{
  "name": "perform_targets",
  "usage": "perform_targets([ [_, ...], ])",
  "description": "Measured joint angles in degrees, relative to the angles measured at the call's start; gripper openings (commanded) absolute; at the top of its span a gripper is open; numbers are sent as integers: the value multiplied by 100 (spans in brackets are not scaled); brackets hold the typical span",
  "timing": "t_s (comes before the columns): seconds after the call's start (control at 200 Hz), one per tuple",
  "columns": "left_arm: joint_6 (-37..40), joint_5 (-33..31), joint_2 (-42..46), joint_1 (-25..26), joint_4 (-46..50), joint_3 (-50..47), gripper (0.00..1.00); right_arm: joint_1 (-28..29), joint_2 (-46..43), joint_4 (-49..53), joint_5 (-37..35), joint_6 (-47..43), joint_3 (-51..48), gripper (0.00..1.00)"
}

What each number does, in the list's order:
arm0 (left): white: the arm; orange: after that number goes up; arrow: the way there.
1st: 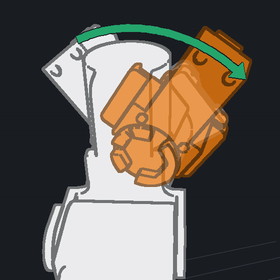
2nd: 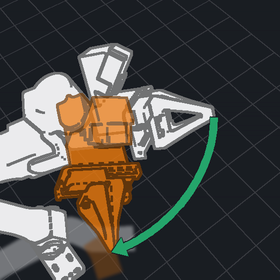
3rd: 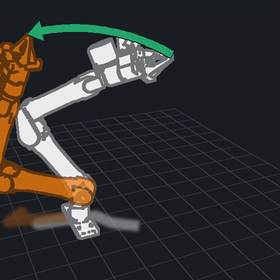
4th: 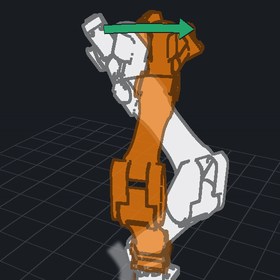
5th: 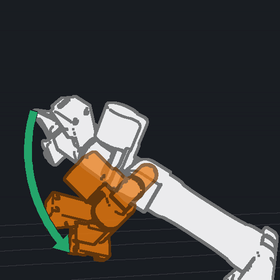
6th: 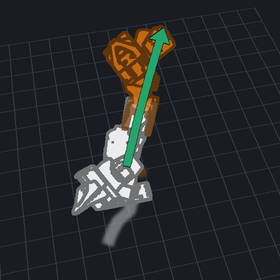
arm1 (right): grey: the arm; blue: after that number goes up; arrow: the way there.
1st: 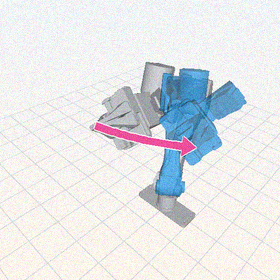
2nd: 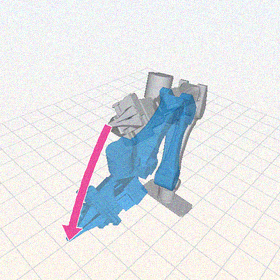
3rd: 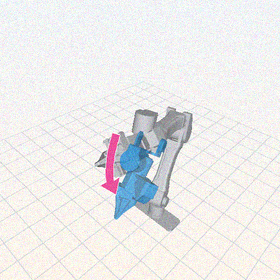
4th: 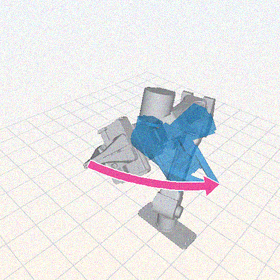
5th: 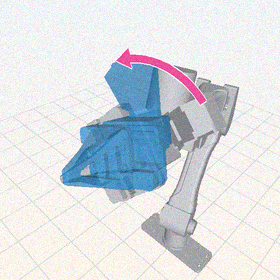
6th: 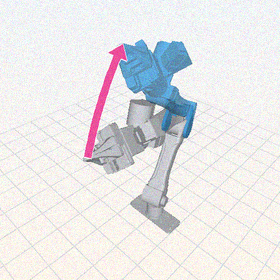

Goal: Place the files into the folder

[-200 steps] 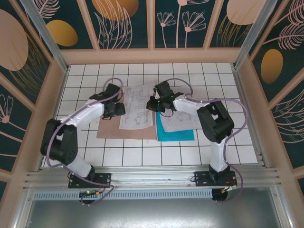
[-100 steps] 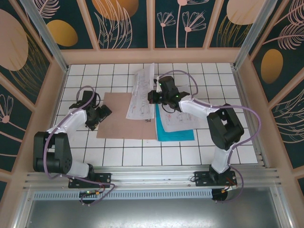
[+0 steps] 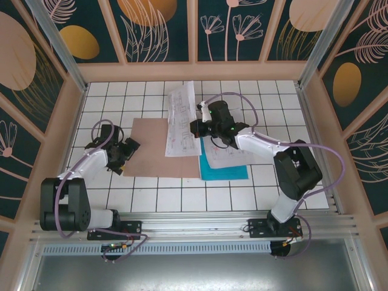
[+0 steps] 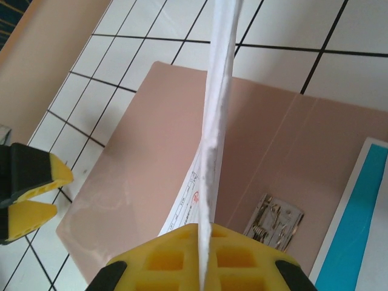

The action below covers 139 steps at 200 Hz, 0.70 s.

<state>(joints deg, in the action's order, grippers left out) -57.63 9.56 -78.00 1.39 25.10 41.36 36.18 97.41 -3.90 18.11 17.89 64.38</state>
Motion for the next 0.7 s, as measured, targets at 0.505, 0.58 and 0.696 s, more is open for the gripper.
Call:
perform_targets([
  [0.505,-13,76,-179,0,-177,-153,99,256,-127,-149,306,7,-269,0],
  [0.58,-13,79,-179,0,-186,-164,99,256,-127,-223,367,35,-278,0],
  [0.696,-13,96,-179,0,-201,-164,99,256,-127,-352,476,68,-326,0],
])
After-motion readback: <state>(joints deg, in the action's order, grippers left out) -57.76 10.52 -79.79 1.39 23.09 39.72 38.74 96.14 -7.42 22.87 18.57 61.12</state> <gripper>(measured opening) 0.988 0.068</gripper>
